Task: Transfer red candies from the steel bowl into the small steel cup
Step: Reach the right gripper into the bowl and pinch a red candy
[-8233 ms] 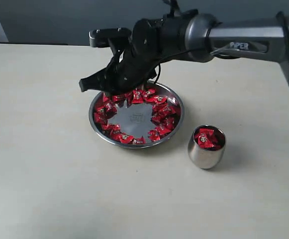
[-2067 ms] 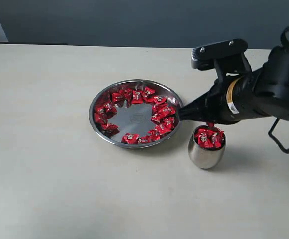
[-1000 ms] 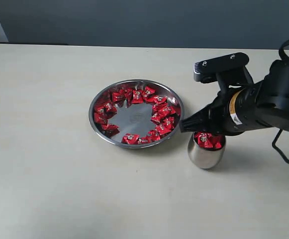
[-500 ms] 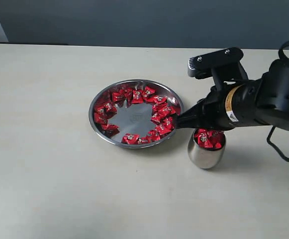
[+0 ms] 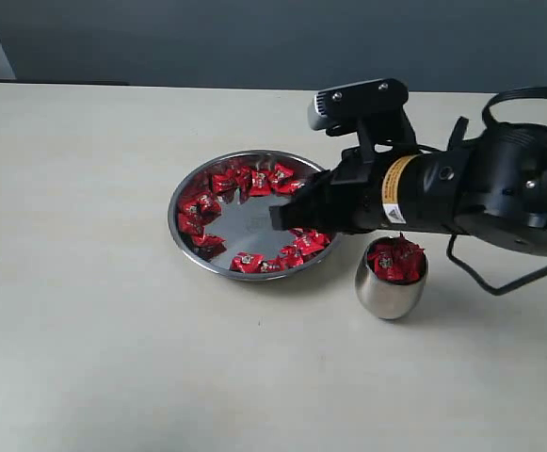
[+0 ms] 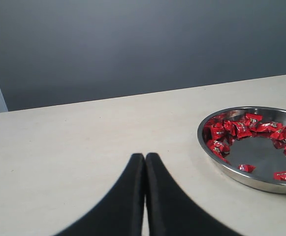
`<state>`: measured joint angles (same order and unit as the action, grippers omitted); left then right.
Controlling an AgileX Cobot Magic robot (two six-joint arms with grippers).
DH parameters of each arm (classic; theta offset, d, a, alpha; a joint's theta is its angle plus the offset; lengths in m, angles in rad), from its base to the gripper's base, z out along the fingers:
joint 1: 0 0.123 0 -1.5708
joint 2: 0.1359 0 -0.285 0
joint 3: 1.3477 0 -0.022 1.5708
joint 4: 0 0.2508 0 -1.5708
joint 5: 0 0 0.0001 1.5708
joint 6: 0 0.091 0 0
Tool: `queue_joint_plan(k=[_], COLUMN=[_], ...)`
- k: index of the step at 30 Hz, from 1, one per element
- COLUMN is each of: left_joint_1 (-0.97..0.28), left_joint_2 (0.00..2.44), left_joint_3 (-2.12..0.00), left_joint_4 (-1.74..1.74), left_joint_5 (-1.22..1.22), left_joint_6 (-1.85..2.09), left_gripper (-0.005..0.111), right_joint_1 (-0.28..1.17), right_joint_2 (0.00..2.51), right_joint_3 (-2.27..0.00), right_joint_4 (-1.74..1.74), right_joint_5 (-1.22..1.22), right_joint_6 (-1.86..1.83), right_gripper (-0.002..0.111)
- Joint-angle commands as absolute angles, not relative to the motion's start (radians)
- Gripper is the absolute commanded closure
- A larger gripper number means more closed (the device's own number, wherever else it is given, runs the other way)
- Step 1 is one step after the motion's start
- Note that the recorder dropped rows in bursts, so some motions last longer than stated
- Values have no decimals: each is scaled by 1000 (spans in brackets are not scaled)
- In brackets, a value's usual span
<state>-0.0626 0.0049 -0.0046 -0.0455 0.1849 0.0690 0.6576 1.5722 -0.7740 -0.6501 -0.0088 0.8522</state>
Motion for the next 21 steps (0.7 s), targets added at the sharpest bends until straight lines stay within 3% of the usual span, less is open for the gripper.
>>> queue_joint_plan(k=[1,21], left_joint_1=[-62,-62], left_joint_2=[0,0], left_joint_3=[0,0], left_joint_4=[-47,-47], left_joint_5=[180,180], left_joint_6=[68,68], left_gripper=[105,105], right_joint_1=[652,652], right_joint_2=[1664,2098], right_joint_3=[-839,-1261], right_joint_4=[-660,-681], right_joint_5=[-62,-92], right_joint_6=[845,849], right_gripper=[77,77])
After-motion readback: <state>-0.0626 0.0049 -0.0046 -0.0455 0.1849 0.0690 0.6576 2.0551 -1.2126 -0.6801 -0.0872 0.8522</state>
